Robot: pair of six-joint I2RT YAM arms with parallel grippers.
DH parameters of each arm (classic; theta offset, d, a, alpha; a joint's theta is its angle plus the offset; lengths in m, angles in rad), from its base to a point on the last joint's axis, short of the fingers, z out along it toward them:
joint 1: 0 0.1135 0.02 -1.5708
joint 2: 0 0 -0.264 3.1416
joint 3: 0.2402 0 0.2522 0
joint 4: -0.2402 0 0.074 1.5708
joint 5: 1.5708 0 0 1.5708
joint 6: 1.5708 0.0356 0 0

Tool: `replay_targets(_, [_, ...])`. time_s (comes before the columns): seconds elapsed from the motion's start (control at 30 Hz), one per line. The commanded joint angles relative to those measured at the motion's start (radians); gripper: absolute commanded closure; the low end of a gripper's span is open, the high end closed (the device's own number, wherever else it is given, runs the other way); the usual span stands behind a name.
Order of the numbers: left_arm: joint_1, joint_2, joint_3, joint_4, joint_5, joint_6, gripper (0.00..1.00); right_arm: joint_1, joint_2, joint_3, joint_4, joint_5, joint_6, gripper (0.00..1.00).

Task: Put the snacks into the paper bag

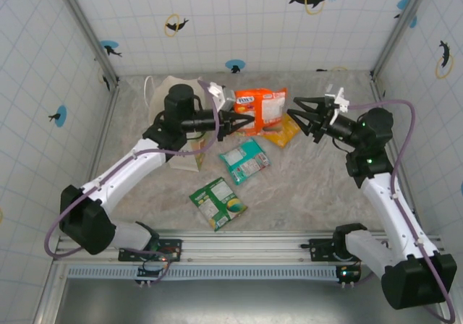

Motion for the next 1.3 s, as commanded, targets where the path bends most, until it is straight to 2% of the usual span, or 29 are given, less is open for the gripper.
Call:
replay_targets(0.0, [0.049, -0.048, 0.099, -0.030, -0.117, -0.031, 0.99, -0.004, -0.027, -0.049, -0.013, 0.144, -0.004, 0.54])
replay_targets(0.13, [0.125, -0.042, 0.193, -0.089, -0.227, -0.067, 0.99, 0.014, -0.031, -0.087, -0.051, 0.181, 0.006, 0.53])
replay_targets(0.27, [0.211, -0.034, 0.268, -0.166, -0.338, -0.040, 1.00, 0.039, -0.027, -0.116, -0.055, 0.192, 0.013, 0.53])
replay_targets(0.47, [0.313, -0.045, 0.286, -0.166, -0.435, -0.064, 1.00, 0.066, -0.008, -0.129, -0.062, 0.203, 0.008, 0.54])
replay_targets(0.73, [0.336, -0.109, 0.195, -0.051, -0.535, -0.082, 0.99, 0.104, 0.024, -0.128, -0.081, 0.220, -0.012, 0.55])
replay_targets(1.0, [0.354, -0.107, 0.241, 0.035, -0.439, -0.108, 0.99, 0.123, 0.049, -0.125, -0.070, 0.222, -0.013, 0.56])
replay_targets(1.13, [0.355, -0.108, 0.256, 0.020, -0.515, -0.094, 0.98, 0.135, 0.054, -0.127, -0.067, 0.228, -0.013, 0.56])
replay_targets(1.27, [0.357, -0.118, 0.245, -0.077, -0.620, -0.064, 0.98, 0.141, 0.052, -0.132, -0.074, 0.235, -0.016, 0.56])
